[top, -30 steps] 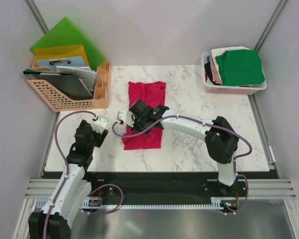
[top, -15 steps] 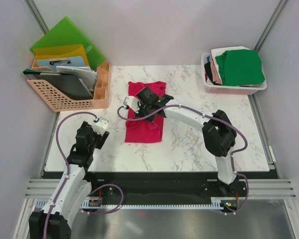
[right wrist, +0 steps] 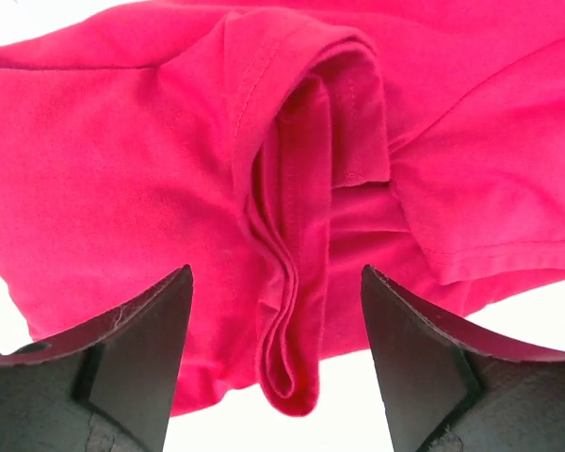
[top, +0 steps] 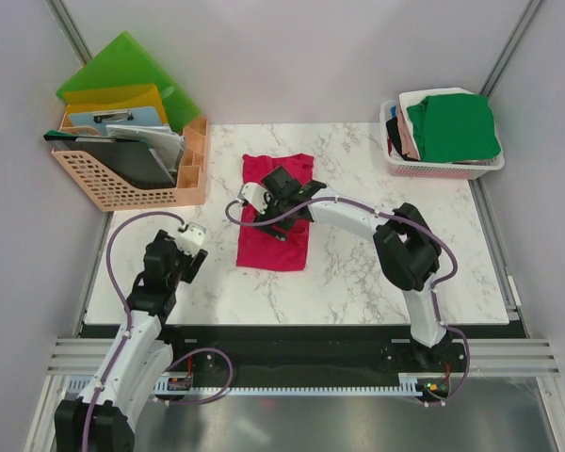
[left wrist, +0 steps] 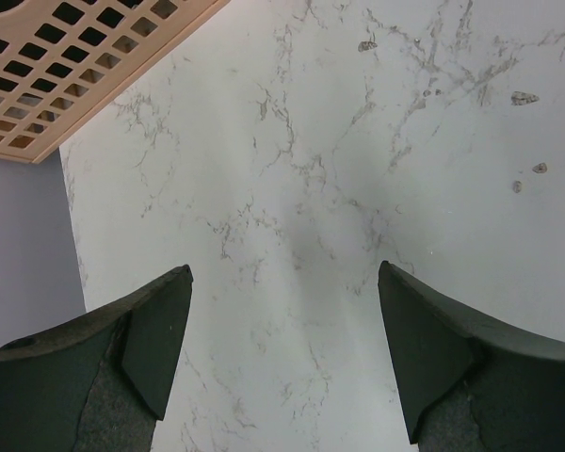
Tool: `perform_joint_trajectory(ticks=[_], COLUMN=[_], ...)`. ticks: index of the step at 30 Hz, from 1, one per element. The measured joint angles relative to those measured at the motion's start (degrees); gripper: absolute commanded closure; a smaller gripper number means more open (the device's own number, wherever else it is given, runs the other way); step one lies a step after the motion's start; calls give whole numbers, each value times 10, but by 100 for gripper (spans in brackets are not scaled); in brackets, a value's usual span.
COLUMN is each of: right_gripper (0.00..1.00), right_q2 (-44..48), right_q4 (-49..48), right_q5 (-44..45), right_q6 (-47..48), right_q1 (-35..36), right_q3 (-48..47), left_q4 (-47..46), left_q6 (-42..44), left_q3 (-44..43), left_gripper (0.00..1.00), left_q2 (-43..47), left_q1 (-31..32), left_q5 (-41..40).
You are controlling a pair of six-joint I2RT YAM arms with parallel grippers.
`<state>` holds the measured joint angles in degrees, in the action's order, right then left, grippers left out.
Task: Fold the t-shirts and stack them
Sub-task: Fold the folded rectangular tshirt in 1/3 of the way
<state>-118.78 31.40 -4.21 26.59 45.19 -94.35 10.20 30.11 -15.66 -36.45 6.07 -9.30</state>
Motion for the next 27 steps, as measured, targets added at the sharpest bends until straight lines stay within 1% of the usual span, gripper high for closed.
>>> perform_joint_trajectory(ticks=[4, 8, 11, 13, 19, 24, 27], right_gripper=[21, 21, 26, 100, 100, 100, 100], right_q2=[9, 40, 71, 94, 139, 132, 108], right_q4=[-11, -17, -23, -28, -42, -37, -36], right_q5=[0, 4, 7, 7, 6, -12, -25], right_q6=[-1, -9, -21, -28, -70, -92, -97], right_q1=[0, 0, 0, 0, 0, 0, 0], right_q3=[21, 40, 42, 43, 57, 67, 67], left_q4=[0, 1, 1, 1, 1, 1, 1], left_q6=[0, 0, 0, 0, 0, 0, 0], left_q3=[0, 0, 1, 1, 1, 1, 1], left_gripper=[13, 13, 13, 13, 13, 14, 14], left_q2=[-7, -13, -15, -18, -21, -21, -21], left_q1=[0, 0, 0, 0, 0, 0, 0], left_q5=[9, 14, 19, 20, 20, 20, 20])
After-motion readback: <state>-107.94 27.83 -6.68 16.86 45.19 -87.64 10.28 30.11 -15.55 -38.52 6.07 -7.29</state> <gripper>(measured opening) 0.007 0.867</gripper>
